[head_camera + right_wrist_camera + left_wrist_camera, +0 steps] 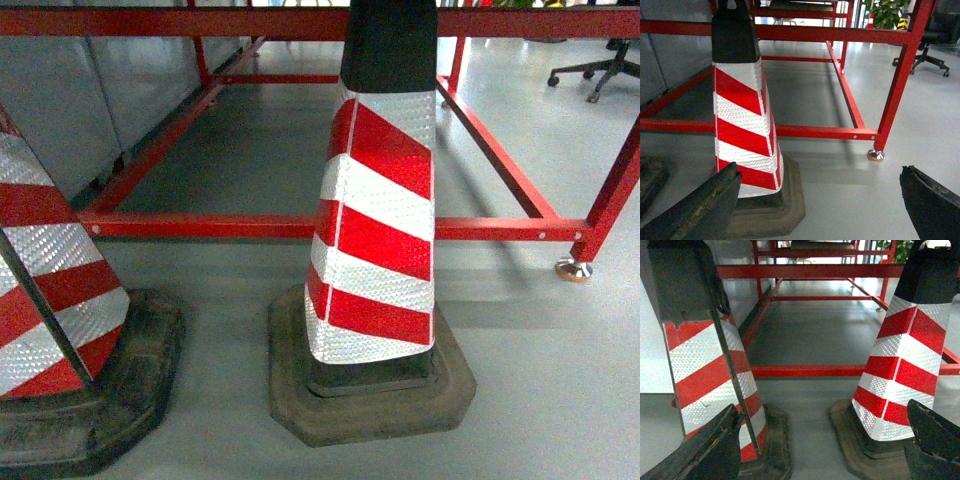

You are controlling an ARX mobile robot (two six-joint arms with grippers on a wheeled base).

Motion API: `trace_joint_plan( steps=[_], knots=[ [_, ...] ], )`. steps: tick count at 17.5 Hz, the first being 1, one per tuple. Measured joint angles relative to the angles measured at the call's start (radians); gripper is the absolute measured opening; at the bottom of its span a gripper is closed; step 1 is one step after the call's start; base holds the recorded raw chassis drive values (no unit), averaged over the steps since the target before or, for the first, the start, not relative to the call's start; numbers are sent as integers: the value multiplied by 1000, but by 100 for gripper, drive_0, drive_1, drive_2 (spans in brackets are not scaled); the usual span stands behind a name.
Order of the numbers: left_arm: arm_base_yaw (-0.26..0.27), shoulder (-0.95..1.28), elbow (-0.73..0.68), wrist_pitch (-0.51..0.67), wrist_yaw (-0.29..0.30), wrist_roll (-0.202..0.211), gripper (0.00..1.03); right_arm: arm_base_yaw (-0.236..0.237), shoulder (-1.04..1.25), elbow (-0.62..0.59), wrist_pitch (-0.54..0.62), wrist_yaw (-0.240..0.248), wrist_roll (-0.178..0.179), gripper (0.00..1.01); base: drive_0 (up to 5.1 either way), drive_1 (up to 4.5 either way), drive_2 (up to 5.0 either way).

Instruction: Place box next to blue box on left shelf

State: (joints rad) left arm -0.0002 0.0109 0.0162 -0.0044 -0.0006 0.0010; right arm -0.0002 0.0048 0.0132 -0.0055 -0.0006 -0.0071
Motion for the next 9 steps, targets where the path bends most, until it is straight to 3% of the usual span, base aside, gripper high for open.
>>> trace_joint_plan(
  steps=[9],
  knots=[
    [0, 0, 0, -2, 2, 0, 98, 0, 0, 0, -1, 1, 3, 98, 0, 0, 0]
  ],
)
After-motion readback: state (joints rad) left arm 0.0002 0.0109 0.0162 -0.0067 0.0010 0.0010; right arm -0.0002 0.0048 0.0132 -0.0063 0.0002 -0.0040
